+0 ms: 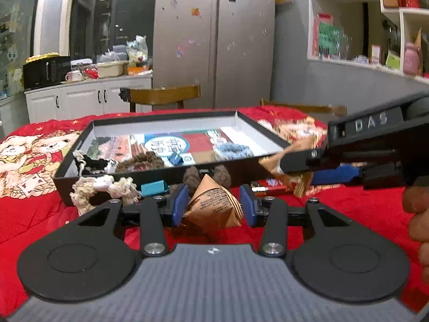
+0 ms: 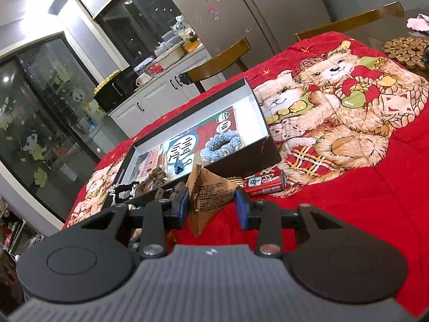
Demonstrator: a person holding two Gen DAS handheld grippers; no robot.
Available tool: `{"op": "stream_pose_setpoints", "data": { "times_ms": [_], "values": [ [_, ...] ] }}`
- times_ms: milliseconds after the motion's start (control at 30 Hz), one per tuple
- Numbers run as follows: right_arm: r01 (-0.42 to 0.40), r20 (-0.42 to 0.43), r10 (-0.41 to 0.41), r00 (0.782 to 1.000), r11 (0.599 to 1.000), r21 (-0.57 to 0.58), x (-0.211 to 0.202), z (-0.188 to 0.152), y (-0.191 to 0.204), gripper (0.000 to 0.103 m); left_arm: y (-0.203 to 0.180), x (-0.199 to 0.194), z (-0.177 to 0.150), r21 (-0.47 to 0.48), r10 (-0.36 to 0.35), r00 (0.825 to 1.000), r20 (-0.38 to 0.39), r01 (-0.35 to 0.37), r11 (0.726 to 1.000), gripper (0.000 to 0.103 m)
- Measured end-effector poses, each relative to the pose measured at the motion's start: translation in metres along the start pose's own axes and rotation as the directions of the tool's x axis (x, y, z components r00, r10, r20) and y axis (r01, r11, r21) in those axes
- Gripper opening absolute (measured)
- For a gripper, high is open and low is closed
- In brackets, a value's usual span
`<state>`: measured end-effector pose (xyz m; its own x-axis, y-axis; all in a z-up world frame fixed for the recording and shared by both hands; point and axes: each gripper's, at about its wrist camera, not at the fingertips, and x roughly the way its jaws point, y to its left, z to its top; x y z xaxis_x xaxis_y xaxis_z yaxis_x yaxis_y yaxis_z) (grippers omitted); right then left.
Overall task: Organize objects
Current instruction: 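Grasp brown paper triangle with left tool while right tool grasps tan paper triangle, then lift both held paper triangles and carry them over the black box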
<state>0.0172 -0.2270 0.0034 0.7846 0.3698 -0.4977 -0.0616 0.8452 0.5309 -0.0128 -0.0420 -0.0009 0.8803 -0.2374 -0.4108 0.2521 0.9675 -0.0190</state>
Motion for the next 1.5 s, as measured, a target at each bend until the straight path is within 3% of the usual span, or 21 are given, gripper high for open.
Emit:
{"op": "stream_pose_setpoints", "data": {
  "times_ms": [133, 467, 600, 767, 933, 1100, 1267, 1500],
  "values": [
    [0.01, -0.002, -0.01, 1.0, 1.0, 0.013, 0.003, 0.0, -0.003, 0.04, 0.001, 0.011, 0.0, 0.001, -0.048, 0.996, -0.076, 0.048, 0.999, 0.049],
    [0.012, -0.016, -0.011, 1.0, 0.999, 0.032, 0.008, 0.003, -0.01, 0.04, 0.002, 0.032, -0.004, -0.008, -0.053, 0.981, -0.189, 0.052, 0.999, 0.05],
    [0.008, -0.024, -0.007, 1.0, 0.999, 0.032, 0.008, 0.001, -0.009, 0.04, 0.002, 0.032, -0.006, -0.01, -0.032, 0.982, -0.187, 0.03, 0.999, 0.042],
    [-0.004, -0.02, 0.005, 1.0, 1.0, 0.029, 0.005, -0.001, -0.007, 0.04, 0.005, 0.025, -0.006, -0.026, -0.002, 0.986, -0.17, -0.002, 1.0, 0.04],
    [-0.03, 0.006, 0.03, 1.0, 0.999, 0.014, -0.003, 0.001, -0.002, 0.04, 0.008, 0.009, -0.005, -0.007, 0.039, 0.994, -0.097, -0.04, 0.999, 0.038],
    [-0.055, 0.043, 0.055, 0.998, 0.998, -0.007, -0.011, 0.001, 0.002, 0.04, 0.017, -0.007, 0.005, -0.049, 0.025, 0.999, -0.022, -0.026, 0.998, 0.038],
    [-0.012, 0.115, 0.02, 0.993, 0.998, -0.068, -0.02, -0.001, 0.014, 0.04, 0.032, -0.014, 0.017, -0.072, 0.075, 0.997, 0.017, -0.074, 0.995, 0.038],
    [-0.01, 0.172, 0.028, 0.985, 0.994, -0.105, -0.03, 0.007, 0.031, 0.04, 0.06, -0.017, 0.044, -0.105, 0.144, 0.989, 0.017, -0.142, 0.984, 0.038]
  ]
}}
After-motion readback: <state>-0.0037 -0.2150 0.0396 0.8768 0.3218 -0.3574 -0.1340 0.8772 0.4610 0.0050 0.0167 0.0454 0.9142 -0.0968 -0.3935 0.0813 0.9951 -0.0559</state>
